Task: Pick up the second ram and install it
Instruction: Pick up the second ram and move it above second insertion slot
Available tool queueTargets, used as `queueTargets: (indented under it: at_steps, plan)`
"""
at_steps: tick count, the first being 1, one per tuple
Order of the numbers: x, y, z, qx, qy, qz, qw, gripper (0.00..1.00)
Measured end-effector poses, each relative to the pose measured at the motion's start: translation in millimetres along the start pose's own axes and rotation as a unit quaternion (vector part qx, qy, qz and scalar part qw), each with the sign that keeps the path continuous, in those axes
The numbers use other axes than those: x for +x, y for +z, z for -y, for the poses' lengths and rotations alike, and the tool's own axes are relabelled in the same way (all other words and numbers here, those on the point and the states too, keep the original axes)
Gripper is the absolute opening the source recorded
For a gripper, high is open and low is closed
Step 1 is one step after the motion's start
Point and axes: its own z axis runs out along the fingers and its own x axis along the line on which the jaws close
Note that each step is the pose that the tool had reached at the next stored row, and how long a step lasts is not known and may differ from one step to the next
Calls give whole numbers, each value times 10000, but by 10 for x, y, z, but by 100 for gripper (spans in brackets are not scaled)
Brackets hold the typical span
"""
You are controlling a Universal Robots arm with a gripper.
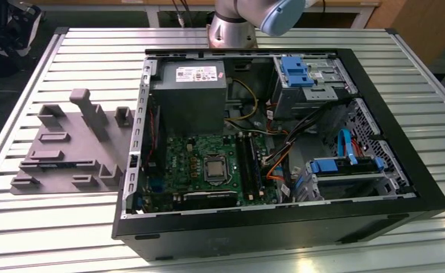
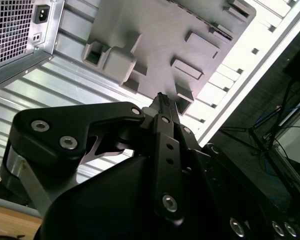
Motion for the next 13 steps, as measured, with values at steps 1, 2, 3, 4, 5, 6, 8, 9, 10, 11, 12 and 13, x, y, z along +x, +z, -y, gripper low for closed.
queueTargets:
  at_steps: [1,2,3,4,5,6,8,9,10,11,12,13]
  plan:
    - [1,0,0,0,0,0,10000,11]
    - [2,0,0,0,0,0,10000,11]
    - [3,0,0,0,0,0,10000,11]
    - [4,0,0,0,0,0,10000,11]
    - [5,0,0,0,0,0,10000,11]
    - [6,0,0,0,0,0,10000,11]
    - [6,0,0,0,-6,0,10000,11]
    - [6,0,0,-1,-14,0,10000,11]
    - [6,0,1,-1,-26,-1,10000,11]
    - [6,0,1,-1,-43,-2,10000,11]
    - [6,0,1,-2,-63,-2,10000,11]
    - [6,0,2,-2,-86,-3,10000,11]
